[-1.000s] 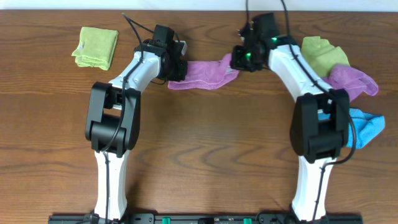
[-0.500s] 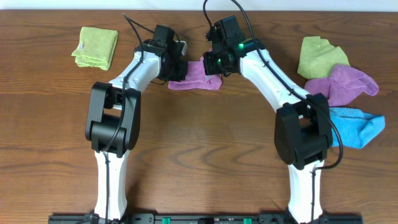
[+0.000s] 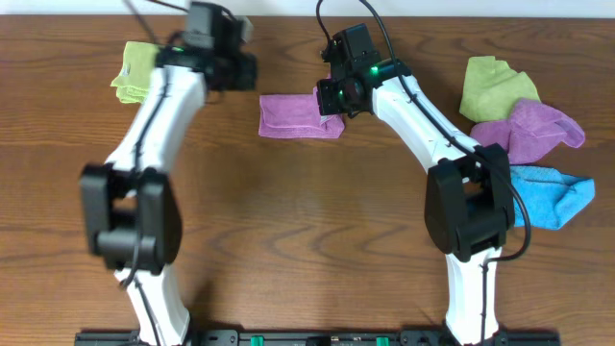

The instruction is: Fold the cloth

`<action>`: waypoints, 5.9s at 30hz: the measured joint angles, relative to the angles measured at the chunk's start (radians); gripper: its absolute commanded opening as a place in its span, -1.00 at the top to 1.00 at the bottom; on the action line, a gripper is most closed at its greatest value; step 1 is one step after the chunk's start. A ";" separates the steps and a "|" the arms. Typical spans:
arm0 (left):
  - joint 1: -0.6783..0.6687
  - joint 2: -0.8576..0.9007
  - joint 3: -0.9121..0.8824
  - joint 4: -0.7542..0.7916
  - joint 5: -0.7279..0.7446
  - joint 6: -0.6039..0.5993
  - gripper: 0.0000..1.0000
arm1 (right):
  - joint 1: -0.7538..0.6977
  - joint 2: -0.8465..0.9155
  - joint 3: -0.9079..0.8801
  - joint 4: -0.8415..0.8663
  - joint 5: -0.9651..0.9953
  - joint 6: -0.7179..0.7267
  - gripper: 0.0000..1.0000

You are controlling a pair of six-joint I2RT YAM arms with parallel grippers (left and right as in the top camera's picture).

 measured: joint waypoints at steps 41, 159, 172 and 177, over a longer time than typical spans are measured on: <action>0.265 -0.070 0.023 -0.251 -0.004 0.116 0.88 | 0.259 0.055 0.000 0.182 0.225 -0.306 0.97; 0.035 0.244 -0.641 1.205 0.546 -0.686 0.89 | -0.356 -1.404 -1.027 -0.184 0.049 -0.038 -0.99; 0.056 0.348 -0.243 1.342 0.663 -0.877 0.89 | -0.356 -1.405 -1.027 -0.196 0.040 -0.038 -0.98; 0.064 0.348 -0.021 1.235 0.684 -0.888 0.89 | -0.356 -1.404 -1.027 -0.198 0.039 -0.037 -0.98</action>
